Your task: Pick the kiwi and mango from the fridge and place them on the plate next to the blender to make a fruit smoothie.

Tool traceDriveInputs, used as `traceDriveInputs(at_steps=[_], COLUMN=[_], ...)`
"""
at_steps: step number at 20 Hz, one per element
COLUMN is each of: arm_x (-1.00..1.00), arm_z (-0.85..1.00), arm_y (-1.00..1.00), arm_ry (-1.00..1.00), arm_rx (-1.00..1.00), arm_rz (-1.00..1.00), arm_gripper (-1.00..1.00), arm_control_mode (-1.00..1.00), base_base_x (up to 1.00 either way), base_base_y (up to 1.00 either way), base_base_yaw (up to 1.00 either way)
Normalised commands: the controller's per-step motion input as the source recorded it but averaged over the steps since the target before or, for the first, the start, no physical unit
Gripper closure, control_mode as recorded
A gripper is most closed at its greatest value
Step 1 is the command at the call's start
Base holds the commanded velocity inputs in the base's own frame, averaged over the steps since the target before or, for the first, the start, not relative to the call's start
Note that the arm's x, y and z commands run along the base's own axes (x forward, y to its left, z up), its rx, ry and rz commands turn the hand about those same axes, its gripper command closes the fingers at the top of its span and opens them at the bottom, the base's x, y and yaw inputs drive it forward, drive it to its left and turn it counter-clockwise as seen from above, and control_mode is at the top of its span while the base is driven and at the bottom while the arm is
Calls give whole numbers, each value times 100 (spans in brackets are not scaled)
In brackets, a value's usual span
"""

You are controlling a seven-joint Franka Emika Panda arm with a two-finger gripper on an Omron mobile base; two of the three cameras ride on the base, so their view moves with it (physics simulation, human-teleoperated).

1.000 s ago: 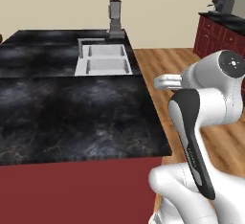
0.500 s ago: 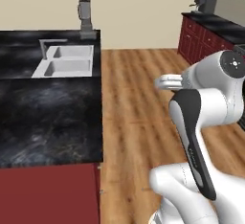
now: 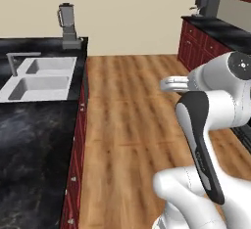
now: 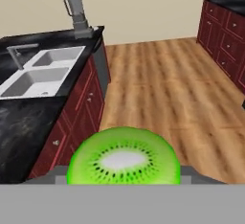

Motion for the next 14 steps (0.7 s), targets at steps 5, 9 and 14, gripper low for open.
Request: traceDriveInputs(at_steps=[5,9,14], arm_x=[0,0,0], arm_z=[0,0,0], arm_y=[0,0,0], arm_ry=[0,0,0], arm_rx=[0,0,0], arm_rz=[0,0,0], arm_gripper=[100,100,100], arm_control_mode=[100,100,100], base_base_x=[100,100,100], base_base_y=[-47,-81,-83], base_base_yaw=[1,1,1])
